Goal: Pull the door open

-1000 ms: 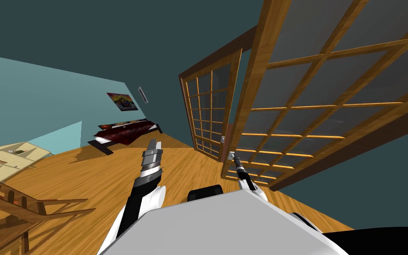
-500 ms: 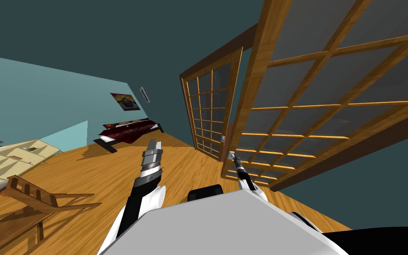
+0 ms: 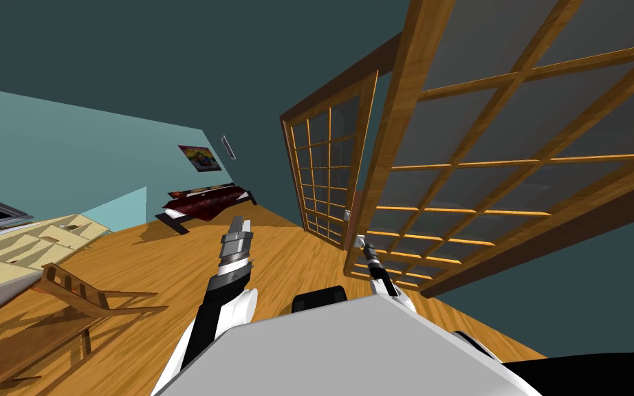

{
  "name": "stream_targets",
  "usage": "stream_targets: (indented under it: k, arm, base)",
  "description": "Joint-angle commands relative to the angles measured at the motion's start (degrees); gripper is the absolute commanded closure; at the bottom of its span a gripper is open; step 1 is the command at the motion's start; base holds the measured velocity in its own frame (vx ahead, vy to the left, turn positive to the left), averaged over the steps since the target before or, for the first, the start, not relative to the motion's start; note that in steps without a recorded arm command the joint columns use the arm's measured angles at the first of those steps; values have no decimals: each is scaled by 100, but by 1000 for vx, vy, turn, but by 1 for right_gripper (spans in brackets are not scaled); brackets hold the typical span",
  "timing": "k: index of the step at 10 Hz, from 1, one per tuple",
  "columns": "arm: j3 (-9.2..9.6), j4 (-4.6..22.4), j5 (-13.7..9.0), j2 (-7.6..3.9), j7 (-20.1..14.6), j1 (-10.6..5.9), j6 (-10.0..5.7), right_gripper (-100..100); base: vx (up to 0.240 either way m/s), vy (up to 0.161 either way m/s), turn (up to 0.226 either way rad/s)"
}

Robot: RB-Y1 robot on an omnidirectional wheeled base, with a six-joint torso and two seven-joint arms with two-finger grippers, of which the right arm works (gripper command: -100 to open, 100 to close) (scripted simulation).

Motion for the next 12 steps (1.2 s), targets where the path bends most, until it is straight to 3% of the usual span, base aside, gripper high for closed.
stream_targets:
  k: [1, 5, 7, 8, 12]
  arm:
    - [101, 78, -18, 64, -286, -85, -71, 100]
    - [140, 101, -112, 56, -797, -106, -77, 100]
    - [140, 101, -112, 56, -825, -106, -77, 100]
    - [60, 344, -140, 20, -1011, -174, -125, -100]
    - [-44, 395, -154, 104, -1547, -259, -135, -100]
  base:
    - [-30, -5, 14]
    - [-28, -6, 36]
    - [-14, -5, 0]
    - [-33, -12, 10]
    - [-66, 2, 54]
